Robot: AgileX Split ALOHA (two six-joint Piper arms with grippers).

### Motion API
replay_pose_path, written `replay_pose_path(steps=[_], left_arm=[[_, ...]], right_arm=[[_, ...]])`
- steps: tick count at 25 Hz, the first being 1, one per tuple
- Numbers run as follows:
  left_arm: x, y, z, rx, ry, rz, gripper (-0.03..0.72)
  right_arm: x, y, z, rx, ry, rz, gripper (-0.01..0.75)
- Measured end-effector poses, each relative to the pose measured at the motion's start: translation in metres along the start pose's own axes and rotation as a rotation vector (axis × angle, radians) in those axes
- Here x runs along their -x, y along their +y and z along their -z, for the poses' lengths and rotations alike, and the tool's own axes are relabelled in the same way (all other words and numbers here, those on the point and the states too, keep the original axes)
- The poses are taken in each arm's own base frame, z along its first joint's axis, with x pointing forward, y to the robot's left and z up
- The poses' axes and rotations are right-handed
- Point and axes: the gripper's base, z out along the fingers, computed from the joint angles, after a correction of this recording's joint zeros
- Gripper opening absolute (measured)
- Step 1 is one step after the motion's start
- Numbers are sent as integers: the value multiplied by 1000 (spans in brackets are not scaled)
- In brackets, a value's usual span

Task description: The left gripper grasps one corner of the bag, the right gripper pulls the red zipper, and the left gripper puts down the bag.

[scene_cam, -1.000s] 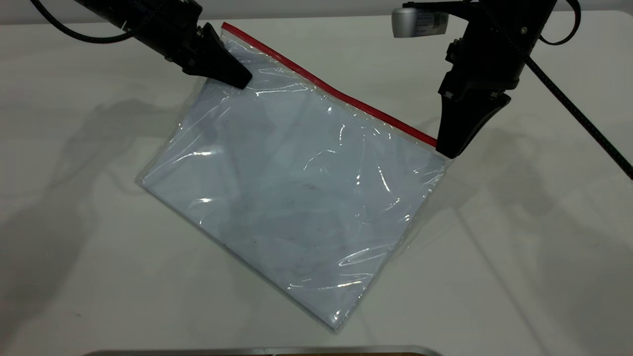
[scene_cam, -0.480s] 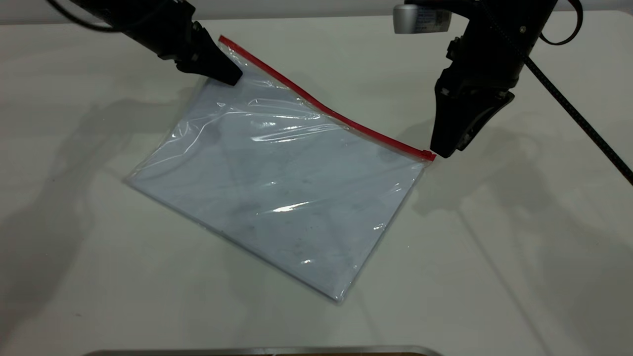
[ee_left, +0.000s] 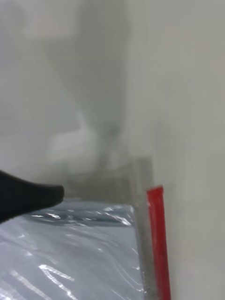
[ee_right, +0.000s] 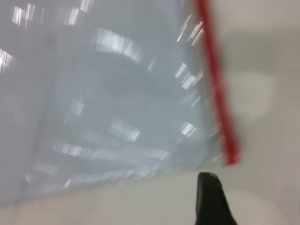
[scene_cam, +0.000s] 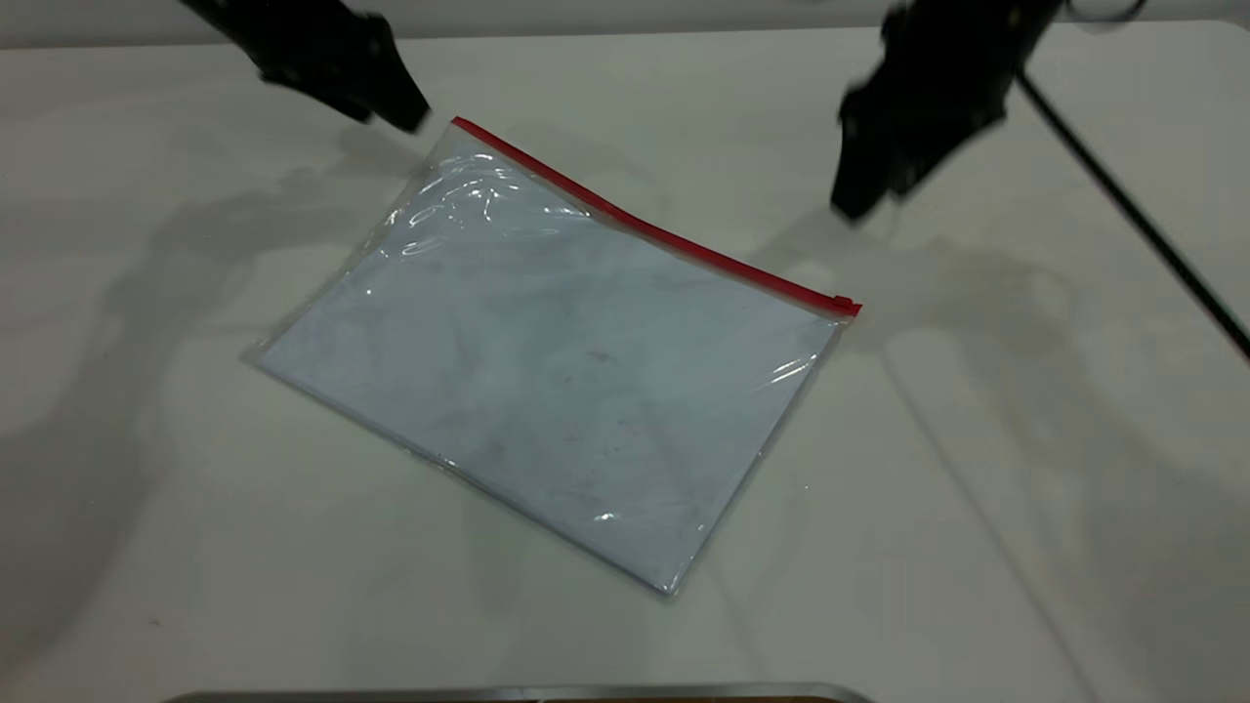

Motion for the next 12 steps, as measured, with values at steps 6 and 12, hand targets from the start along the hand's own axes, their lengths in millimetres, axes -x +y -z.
replay_pose_path(steps=[6,12], left_arm=[[26,-20,92,169,42,137,589],[25,-54,201,388,129,277,588]], right_arm=[[32,14,105,-116,-245,59,484],[30,50,231,-201,-481,97,484]])
